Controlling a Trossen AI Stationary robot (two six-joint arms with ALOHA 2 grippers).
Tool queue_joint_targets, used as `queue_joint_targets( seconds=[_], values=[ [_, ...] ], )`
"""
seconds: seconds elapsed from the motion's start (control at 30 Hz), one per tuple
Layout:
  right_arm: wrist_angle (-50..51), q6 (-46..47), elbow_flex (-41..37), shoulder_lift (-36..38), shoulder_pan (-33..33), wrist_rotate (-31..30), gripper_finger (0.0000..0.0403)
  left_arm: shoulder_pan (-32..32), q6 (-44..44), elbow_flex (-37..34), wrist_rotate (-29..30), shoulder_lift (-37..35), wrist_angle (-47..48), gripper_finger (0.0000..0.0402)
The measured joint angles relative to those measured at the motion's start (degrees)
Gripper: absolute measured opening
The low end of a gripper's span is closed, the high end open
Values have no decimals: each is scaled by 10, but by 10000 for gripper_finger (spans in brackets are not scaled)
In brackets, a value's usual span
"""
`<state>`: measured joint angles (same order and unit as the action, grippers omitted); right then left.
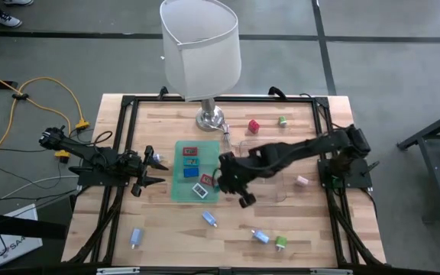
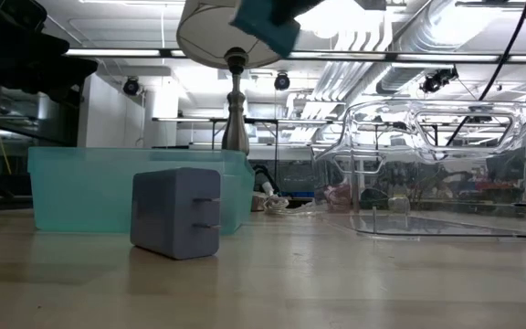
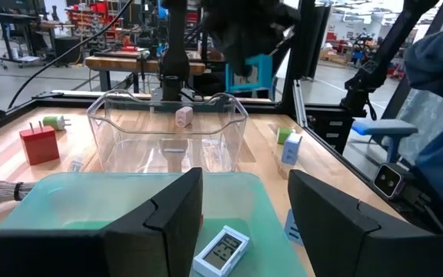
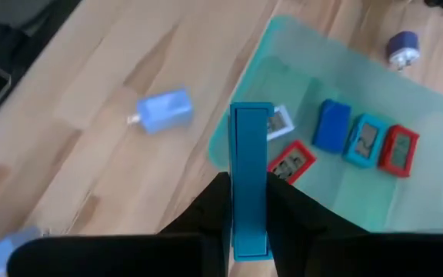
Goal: Pick & Place Office items
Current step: Put the light blue digital clock into the green bin
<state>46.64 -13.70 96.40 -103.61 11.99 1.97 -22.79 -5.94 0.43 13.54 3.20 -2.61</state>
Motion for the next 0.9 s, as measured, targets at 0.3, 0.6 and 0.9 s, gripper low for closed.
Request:
queue_joint_targets(
  seconds=[0.3,0.6,0.9],
  values=[
    [-37,-2,43,-43,-49,29,52,0,0,0,0,0,0,186],
    [-22,-42,128,-139,-69,28,52,0,0,0,0,0,0,186],
    [1,-64,143,-201,-102,-43,52,0,0,0,0,0,-1,186]
  ],
)
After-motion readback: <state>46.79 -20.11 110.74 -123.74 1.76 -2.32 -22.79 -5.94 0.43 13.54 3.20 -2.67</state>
